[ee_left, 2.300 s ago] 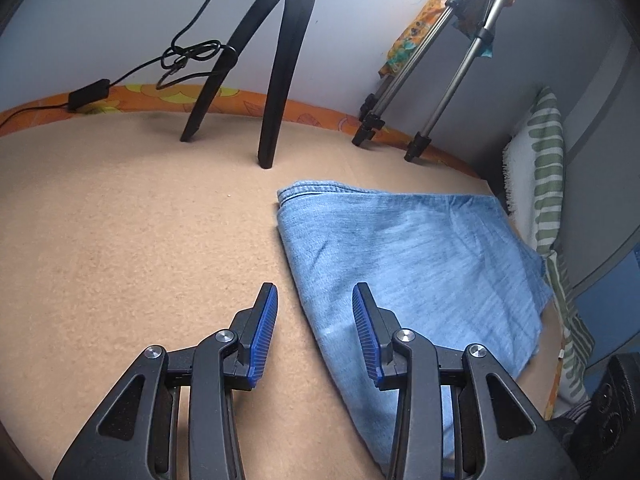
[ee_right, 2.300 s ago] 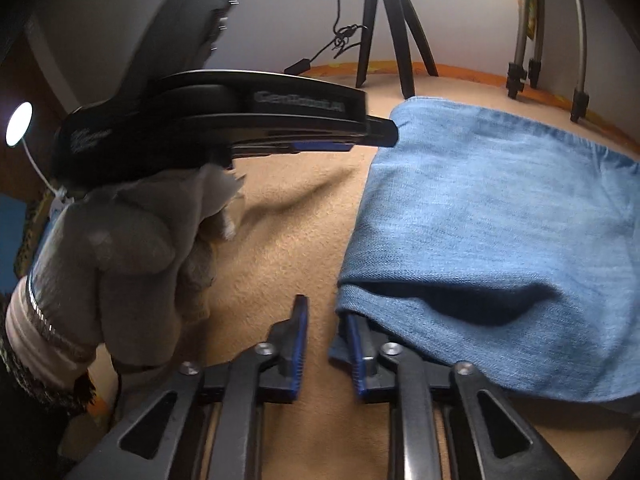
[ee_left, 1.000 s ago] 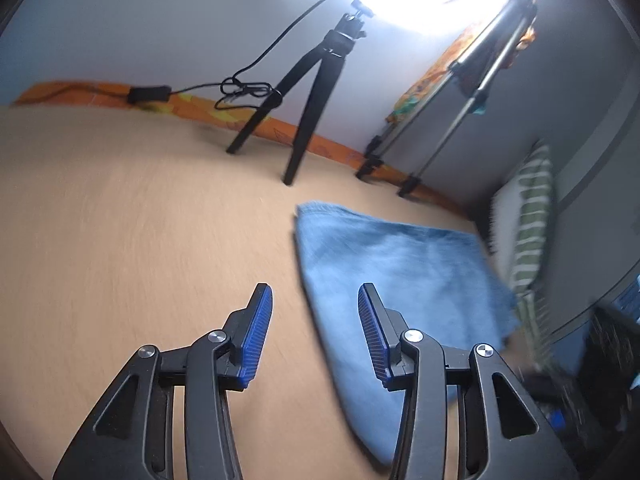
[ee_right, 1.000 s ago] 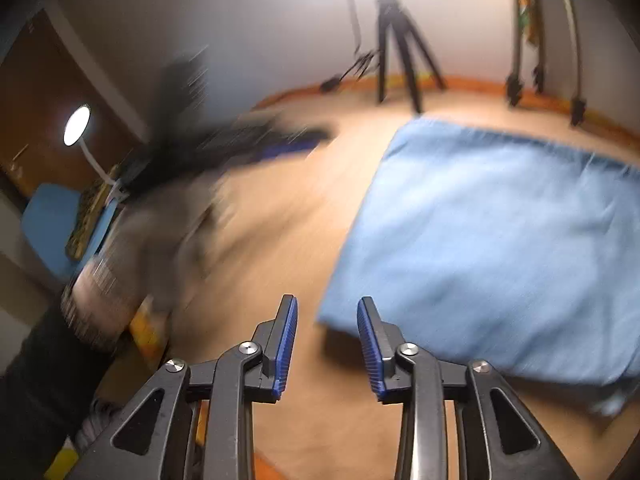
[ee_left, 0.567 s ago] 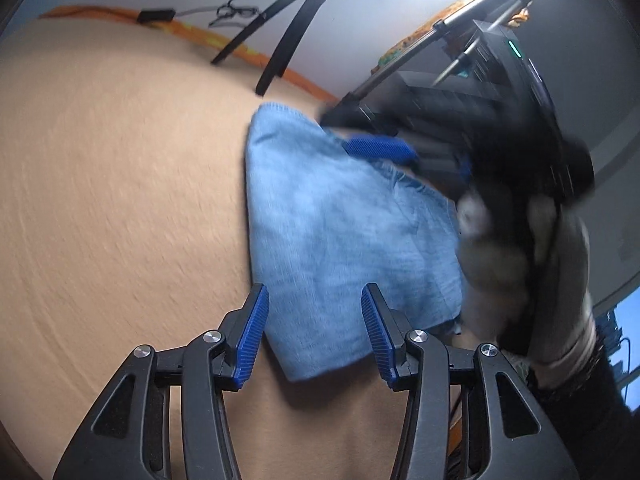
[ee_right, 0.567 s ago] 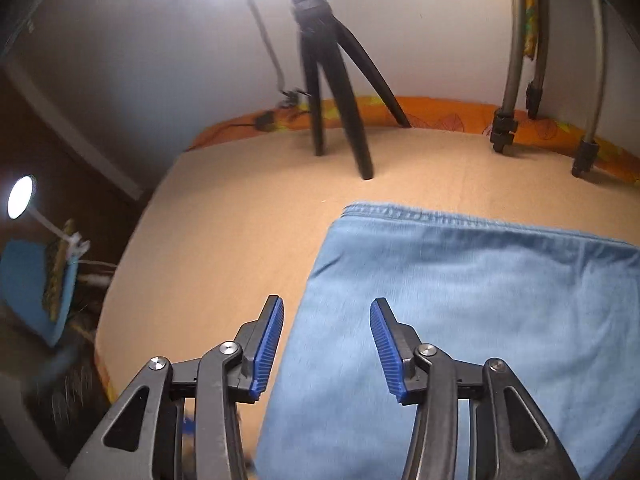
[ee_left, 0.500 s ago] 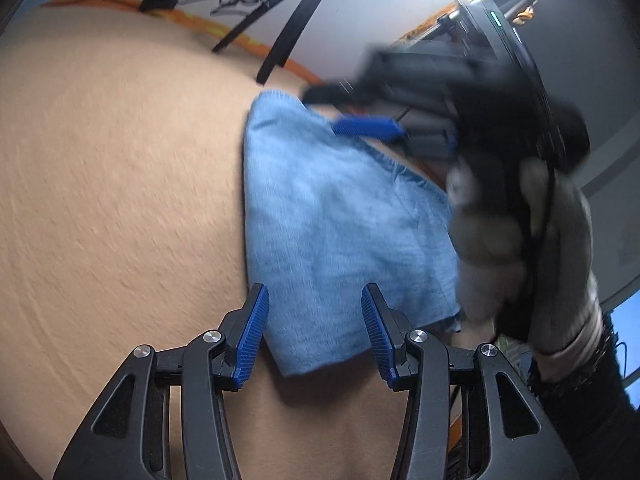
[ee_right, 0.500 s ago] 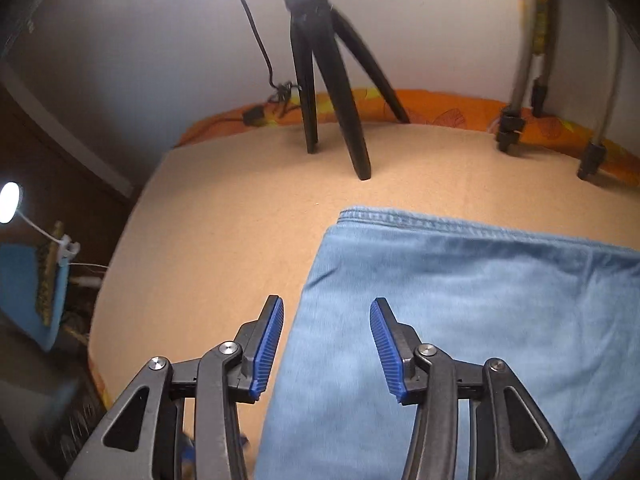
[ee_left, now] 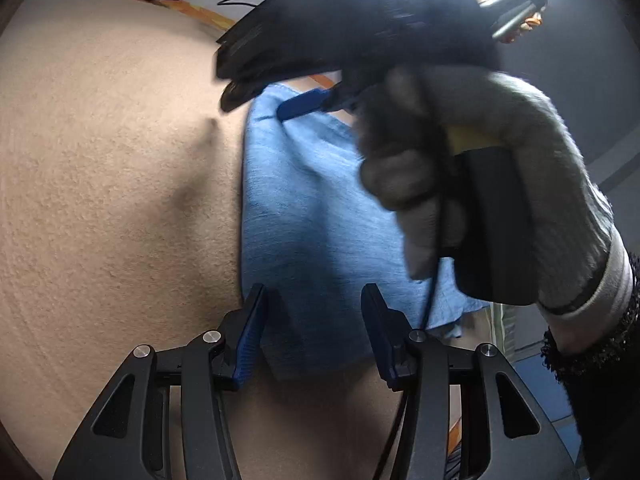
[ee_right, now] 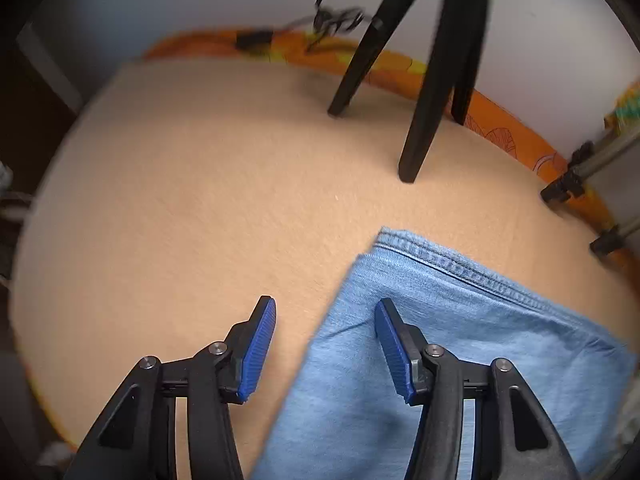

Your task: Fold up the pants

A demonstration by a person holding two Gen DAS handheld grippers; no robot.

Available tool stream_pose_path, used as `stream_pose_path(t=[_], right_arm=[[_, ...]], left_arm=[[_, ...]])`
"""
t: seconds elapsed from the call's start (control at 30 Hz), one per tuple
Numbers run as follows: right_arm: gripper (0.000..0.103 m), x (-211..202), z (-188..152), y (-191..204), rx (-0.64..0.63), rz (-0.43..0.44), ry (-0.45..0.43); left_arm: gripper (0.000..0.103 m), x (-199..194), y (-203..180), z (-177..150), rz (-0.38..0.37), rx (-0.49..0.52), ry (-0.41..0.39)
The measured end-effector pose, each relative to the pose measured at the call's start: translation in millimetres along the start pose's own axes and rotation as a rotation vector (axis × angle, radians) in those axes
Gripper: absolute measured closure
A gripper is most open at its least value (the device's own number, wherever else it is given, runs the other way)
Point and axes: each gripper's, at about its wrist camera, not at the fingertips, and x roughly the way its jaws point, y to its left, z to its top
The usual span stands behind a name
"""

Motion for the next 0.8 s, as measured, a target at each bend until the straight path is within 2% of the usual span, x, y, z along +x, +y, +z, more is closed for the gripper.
stream_pose_path(t=[0.13,0.23,0.33,0.37,0.47,0.53,0.57,0.63,0.7,0.8], right_arm=[[0.048,13.2,-0.9,11.7,-0.056,-0.055,0.034],[0.05,13.8,-2.4,8.7,-0.032,-0.038,0.023],[0.076,12.4,-4.9,4.7,-0.028,-0.061,0.006],[0.081,11.6,-5.0,2.5,-0.026,-0.075,0.004],[0.096,3.7,-3.2,-13.6,0.016,-0.017,-0.007],[0.099,-5.3,-4.0,-26.1,0.061,0.033,-0.03],[0.1,-10.8,-6.2,-31.7,0.072,0.046,-0.039],[0.1,-19.0,-7.3,-40.3,0.094,0.073,-0.059],[0.101,-26.4,-9.2,-46.6,0.105,0.089,-0.074],[0.101,-37.2,-10.7,-59.3,0.133,0.118,-0.101]], left_arm=[[0.057,2.4,-7.3,1.6,0.022,0.035,-0.004],[0.057,0.7,-11.9,-3.1,0.039,0.048,-0.007],[0.057,-0.1,-11.9,-3.3,0.058,0.059,-0.013],[0.057,-0.1,-12.0,-2.8,0.064,0.06,-0.017],[0.056,0.3,-12.4,-0.3,0.066,0.055,-0.025],[0.055,2.3,-14.4,0.6,0.075,0.062,-0.03],[0.049,3.4,-15.2,1.4,0.075,0.065,-0.033],[0.046,4.4,-12.9,-2.2,0.082,0.069,-0.036],[0.046,12.4,-10.3,-2.0,0.1,0.073,-0.024],[0.046,18.4,-3.3,-0.5,0.074,0.06,-0.011]])
